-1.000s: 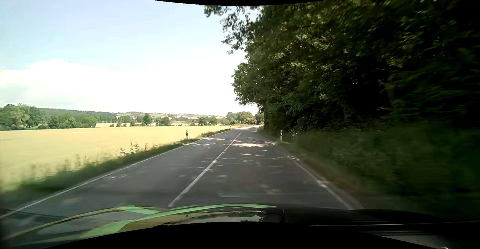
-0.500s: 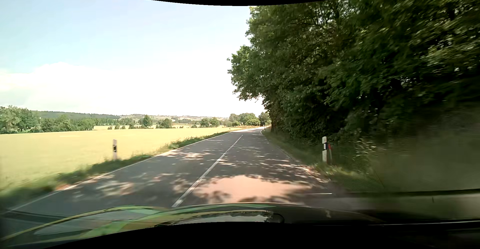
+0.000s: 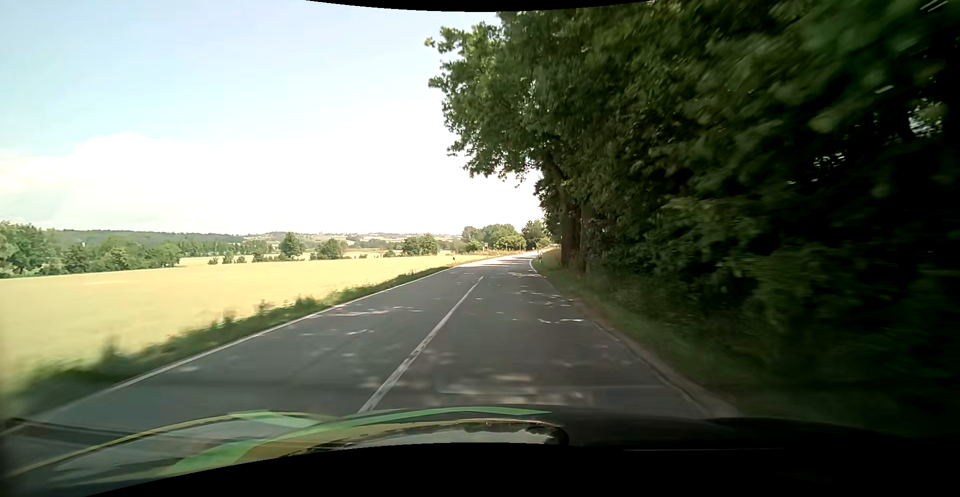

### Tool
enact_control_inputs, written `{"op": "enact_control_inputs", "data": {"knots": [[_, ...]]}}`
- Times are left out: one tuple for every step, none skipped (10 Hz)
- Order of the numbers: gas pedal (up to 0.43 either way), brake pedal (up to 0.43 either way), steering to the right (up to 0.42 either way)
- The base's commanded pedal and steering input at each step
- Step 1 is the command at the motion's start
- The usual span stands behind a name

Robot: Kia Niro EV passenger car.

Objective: Follow the waypoints while adhering to traffic rules and regulations

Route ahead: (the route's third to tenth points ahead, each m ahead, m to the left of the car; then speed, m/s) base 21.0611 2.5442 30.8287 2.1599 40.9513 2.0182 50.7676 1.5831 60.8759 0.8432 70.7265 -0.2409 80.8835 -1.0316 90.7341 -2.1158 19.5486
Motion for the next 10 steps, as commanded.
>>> {"op": "enact_control_inputs", "data": {"knots": [[0.028, 0.000, -0.004], [0.047, 0.000, -0.004], [0.079, 0.000, -0.004], [0.098, 0.000, -0.004], [0.138, 0.000, -0.003], [0.157, 0.000, -0.003], [0.177, 0.000, -0.001], [0.189, 0.000, -0.001], [0.197, 0.000, -0.001], [0.197, 0.000, -0.001]]}}
